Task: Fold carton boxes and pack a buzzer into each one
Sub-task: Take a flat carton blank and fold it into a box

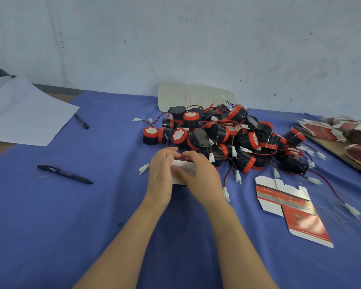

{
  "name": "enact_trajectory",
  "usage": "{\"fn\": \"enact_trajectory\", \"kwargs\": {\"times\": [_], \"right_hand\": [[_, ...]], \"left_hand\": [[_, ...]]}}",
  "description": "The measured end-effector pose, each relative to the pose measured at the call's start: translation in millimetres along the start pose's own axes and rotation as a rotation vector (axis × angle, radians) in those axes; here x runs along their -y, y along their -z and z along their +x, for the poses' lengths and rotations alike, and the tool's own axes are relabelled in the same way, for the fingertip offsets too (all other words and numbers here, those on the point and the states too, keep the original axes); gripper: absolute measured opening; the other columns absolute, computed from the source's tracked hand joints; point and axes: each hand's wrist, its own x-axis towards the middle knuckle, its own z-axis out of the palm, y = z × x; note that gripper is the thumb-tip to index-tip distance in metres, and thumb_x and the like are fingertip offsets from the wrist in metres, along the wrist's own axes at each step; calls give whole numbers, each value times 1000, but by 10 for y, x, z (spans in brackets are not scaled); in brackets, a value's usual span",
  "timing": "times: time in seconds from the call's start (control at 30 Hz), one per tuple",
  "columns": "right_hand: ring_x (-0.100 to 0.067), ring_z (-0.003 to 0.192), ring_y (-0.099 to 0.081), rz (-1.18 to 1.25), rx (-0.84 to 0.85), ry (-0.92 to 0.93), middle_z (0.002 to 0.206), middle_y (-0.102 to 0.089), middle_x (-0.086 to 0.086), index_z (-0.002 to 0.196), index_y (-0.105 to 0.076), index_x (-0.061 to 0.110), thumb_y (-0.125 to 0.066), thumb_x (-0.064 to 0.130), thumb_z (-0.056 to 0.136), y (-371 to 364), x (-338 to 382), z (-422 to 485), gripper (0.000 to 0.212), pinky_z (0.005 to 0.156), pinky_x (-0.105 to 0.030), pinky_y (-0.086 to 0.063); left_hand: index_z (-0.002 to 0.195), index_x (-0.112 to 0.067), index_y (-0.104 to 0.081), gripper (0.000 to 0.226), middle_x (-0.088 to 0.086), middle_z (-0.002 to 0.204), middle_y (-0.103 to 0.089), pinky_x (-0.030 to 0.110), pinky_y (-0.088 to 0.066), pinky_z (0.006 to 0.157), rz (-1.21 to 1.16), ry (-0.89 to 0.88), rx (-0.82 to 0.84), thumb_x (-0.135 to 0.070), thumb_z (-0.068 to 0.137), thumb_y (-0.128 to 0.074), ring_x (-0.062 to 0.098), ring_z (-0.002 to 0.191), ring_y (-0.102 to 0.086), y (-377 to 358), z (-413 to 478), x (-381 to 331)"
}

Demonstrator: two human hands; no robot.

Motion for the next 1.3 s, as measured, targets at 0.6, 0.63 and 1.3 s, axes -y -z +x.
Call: {"fn": "enact_trajectory", "kwargs": {"times": [0.6,0.63,1.3], "right_hand": [[3,94,-46,106,-5,0,118,-47,10,131,-46,28,-66,38,87,63,38,-6,49,75,-10,-39],[0,98,-46,94,4,-5,121,-45,9,134,-44,26,-66,36,87,73,37,-7,53,79,-12,-40],[-25,72,-53,-502,480,34,91,-67,-12,91,-61,9,-54,14,85,83,228,-46,10,60,-32,-42]], "left_hand": [[107,-28,-48,20,-8,106,-54,25,-44,78,144,314,-151,-39,102,-33,6,96,-53,106,129,51],[110,-24,-53,23,-2,110,-60,33,-49,86,85,369,-125,-39,101,-38,12,101,-57,132,136,49],[135,-37,-33,67,-14,118,-57,3,-45,62,369,75,370,-9,83,-66,-17,86,-58,319,103,10]]}}
